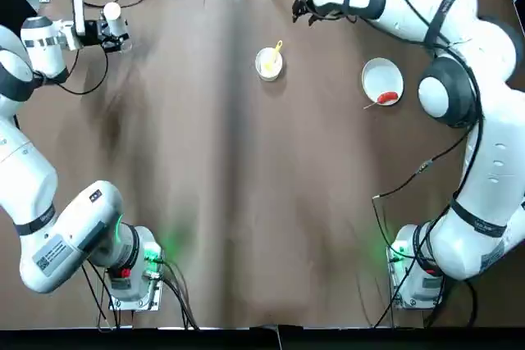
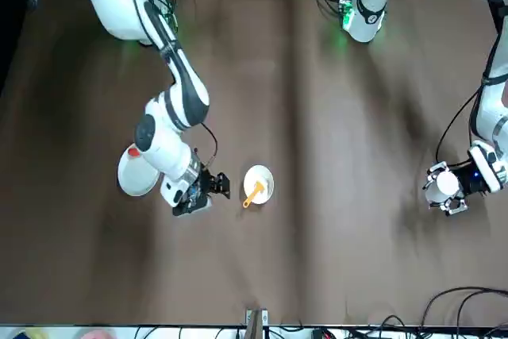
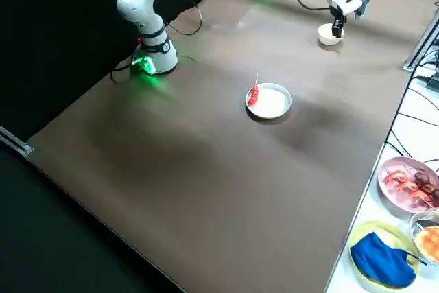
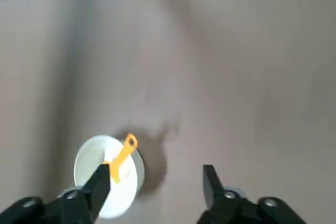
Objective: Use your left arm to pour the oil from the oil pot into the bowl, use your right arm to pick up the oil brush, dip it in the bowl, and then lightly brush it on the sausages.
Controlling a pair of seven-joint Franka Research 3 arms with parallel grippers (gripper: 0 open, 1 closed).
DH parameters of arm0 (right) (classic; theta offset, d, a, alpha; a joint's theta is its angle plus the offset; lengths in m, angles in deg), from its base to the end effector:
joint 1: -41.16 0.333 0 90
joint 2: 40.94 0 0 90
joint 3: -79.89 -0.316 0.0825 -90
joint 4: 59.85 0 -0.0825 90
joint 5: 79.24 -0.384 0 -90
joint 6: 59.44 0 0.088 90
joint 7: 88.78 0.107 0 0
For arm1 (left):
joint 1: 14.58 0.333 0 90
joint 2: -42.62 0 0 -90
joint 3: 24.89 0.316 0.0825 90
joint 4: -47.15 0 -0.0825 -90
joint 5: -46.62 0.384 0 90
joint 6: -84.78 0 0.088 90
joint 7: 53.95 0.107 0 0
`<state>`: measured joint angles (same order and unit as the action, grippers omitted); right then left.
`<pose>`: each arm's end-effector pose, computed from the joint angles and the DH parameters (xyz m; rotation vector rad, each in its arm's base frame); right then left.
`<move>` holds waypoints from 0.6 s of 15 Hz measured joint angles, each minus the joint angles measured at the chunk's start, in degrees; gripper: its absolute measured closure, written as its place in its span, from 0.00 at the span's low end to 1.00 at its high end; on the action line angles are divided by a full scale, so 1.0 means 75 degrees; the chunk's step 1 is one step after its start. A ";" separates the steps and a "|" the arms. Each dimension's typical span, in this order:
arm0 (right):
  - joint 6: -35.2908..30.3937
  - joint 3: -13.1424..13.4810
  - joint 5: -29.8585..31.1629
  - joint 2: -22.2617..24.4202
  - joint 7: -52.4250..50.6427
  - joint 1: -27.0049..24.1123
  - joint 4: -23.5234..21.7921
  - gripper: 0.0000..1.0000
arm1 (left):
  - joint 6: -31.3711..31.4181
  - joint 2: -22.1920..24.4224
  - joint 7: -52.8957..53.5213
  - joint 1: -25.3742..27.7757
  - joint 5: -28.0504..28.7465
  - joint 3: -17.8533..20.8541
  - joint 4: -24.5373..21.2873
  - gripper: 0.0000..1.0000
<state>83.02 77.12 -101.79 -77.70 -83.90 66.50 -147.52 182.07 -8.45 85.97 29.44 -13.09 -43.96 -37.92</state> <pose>0.6523 0.3391 0.3133 -2.7352 -0.1574 -0.2873 0.6291 0.2446 0.1866 1.5358 -1.3207 1.3678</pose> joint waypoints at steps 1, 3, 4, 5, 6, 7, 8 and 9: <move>0.0259 -0.0073 -0.0004 -0.0118 0.0014 0.0020 0.0019 0.33 | 0.0000 -0.0075 0.0249 0.0124 -0.0008 0.0000 -0.0009 0.47; 0.0577 -0.0200 -0.0011 -0.0276 0.0024 0.0025 0.0035 0.41 | -0.0022 -0.0231 0.0726 0.0350 -0.0026 0.0002 -0.0018 0.47; 0.0665 -0.0263 -0.0016 -0.0334 0.0033 0.0026 0.0041 0.44 | -0.0053 -0.0316 0.0859 0.0439 -0.0046 0.0002 -0.0025 0.47; 0.0737 -0.0323 -0.0017 -0.0399 0.0036 0.0032 0.0042 0.44 | -0.0069 -0.0414 0.0949 0.0512 -0.0078 0.0003 -0.0033 0.47; 0.0852 -0.0367 -0.0019 -0.0468 0.0041 0.0051 0.0042 0.47 | -0.0074 -0.0530 0.1047 0.0570 -0.0110 0.0004 -0.0045 0.47; 0.1059 -0.0396 -0.0019 -0.0546 0.0041 0.0089 0.0045 0.48 | -0.0090 -0.0651 0.1157 0.0617 -0.0129 0.0004 -0.0048 0.47; 0.1320 -0.0409 -0.0019 -0.0648 0.0041 0.0154 0.0045 0.48 | -0.0102 -0.0758 0.1237 0.0647 -0.0141 0.0004 -0.0049 0.47; 0.1567 -0.0410 -0.0019 -0.0753 0.0041 0.0228 0.0046 0.48 | -0.0119 -0.0849 0.1277 0.0666 -0.0145 0.0004 -0.0049 0.47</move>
<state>94.77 74.04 -101.93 -83.34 -83.59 68.21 -147.18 181.18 -14.81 95.55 34.43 -14.18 -43.93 -38.29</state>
